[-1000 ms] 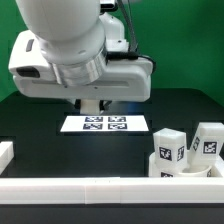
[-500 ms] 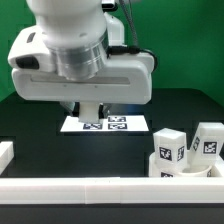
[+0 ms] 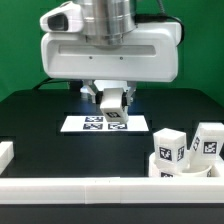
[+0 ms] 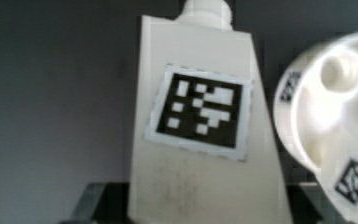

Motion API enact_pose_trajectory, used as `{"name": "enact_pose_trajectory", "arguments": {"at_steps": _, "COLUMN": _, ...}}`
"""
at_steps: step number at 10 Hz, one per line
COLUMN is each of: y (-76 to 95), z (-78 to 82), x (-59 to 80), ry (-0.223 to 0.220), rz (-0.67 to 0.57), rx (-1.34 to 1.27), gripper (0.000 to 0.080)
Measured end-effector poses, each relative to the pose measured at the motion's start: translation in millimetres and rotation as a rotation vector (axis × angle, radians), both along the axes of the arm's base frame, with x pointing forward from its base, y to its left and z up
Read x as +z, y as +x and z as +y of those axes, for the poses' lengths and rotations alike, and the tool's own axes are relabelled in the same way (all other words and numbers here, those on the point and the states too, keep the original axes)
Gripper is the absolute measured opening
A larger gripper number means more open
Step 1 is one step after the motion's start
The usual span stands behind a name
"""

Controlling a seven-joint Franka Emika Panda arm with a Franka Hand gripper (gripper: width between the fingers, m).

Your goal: Assemble stool

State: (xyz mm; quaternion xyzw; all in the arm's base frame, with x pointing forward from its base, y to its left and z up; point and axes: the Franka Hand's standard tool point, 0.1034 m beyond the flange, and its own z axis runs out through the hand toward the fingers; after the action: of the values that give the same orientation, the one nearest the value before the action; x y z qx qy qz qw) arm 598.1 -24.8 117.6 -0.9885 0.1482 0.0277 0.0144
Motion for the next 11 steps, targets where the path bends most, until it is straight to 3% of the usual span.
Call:
{"name": "enact_pose_trajectory", "arguments": {"at_steps": 3, "y": 7.0, "z": 4.3, "x": -2.5, "ry": -0.044, "rz": -0.182, "rx": 0.009, "gripper": 0.0327}}
{"name": "enact_pose_trajectory", "arguments": {"at_steps": 6, "y": 26.0, "z": 26.3, "x": 10.2, "ry": -0.094, "rz": -0.397, "rx": 0.07, "gripper": 0.0327}}
{"name": "enact_pose_trajectory", "arguments": {"at_steps": 8, "y": 22.9, "z": 48.5, "x": 8.6, "ry": -0.106, "rz": -0.441, "rx": 0.125, "gripper": 0.0327}}
{"name": "enact_pose_trajectory", "arguments": {"at_steps": 11, "y": 22.9, "z": 48.1, "x": 8.4, "ry": -0.103, "rz": -0.44, "rx": 0.12, "gripper": 0.0327}}
